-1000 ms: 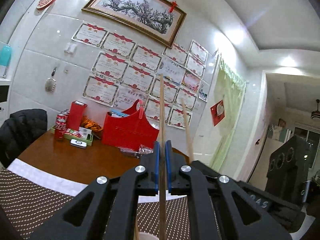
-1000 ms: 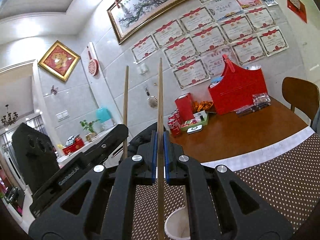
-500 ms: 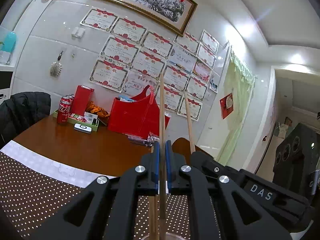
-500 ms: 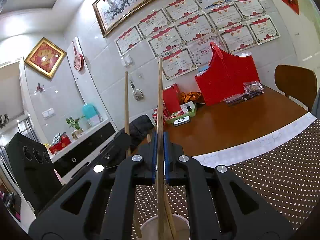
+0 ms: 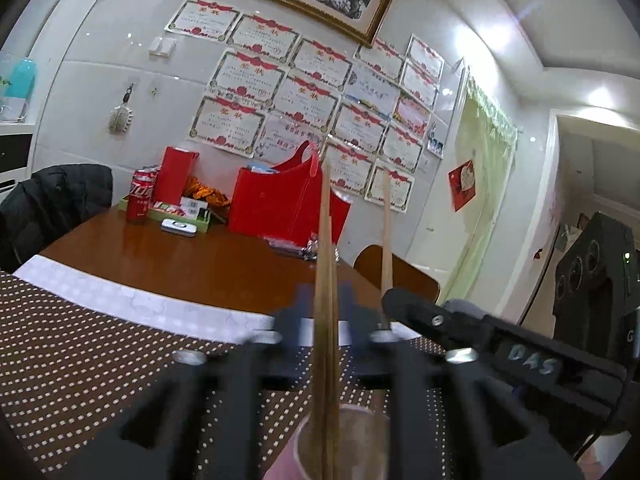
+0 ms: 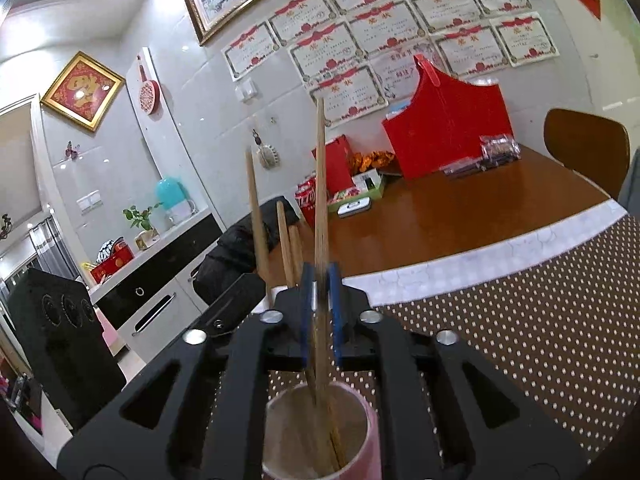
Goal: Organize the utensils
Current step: 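Carry the chopstick over the pink cup and release it inside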
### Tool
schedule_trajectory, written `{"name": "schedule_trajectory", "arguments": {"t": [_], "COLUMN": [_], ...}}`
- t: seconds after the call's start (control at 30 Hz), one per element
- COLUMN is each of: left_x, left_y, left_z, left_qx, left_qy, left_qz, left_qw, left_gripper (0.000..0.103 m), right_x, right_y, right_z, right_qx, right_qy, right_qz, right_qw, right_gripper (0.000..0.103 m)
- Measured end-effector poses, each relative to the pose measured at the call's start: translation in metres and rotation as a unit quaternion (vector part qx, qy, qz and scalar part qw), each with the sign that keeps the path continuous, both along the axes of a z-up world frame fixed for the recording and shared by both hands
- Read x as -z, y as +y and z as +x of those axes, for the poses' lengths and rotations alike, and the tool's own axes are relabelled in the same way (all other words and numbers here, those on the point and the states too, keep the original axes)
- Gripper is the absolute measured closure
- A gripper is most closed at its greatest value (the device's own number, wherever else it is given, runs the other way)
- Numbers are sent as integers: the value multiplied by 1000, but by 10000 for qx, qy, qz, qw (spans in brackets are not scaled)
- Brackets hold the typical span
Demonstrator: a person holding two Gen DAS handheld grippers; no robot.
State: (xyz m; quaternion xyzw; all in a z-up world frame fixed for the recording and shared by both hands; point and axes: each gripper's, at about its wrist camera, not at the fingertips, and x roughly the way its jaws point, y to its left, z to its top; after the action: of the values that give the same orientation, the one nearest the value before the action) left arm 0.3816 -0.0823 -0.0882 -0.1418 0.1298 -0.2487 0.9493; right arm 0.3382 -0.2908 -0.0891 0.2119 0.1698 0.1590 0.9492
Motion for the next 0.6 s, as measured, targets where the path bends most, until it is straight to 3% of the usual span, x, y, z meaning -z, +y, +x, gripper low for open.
{"name": "schedule_trajectory", "arguments": {"t": [0.03, 0.07, 0.1, 0.17, 0.4, 0.6], "left_x": [-1, -5, -9, -17, -50, -73], "left_y": [4, 8, 13, 19, 29, 33], "left_z": [-3, -7, -11, -20, -54, -93], "left_qx": [-80, -123, -200, -335, -865, -1218], "left_qy": [-5, 9, 1, -9, 189, 186], "left_qz": [-14, 0, -7, 58, 825, 1430], "left_qw": [10000, 9999, 9998, 9994, 9927, 9820], "left_gripper": [49, 41, 28, 24, 15, 14], "right_x": [-2, -4, -7, -15, -40, -58], "right_y": [-4, -9, -12, -17, -28, -27], "right_z": [-4, -10, -15, -24, -63, -92], "right_qx": [44, 55, 86, 104, 385, 520], "right_qy": [-32, -112, -176, -199, -225, -62], "right_qz": [69, 153, 183, 160, 58, -184], "right_qw": [10000, 9998, 9996, 9996, 9990, 9985], "right_gripper": [40, 10, 6, 6, 6, 6]}}
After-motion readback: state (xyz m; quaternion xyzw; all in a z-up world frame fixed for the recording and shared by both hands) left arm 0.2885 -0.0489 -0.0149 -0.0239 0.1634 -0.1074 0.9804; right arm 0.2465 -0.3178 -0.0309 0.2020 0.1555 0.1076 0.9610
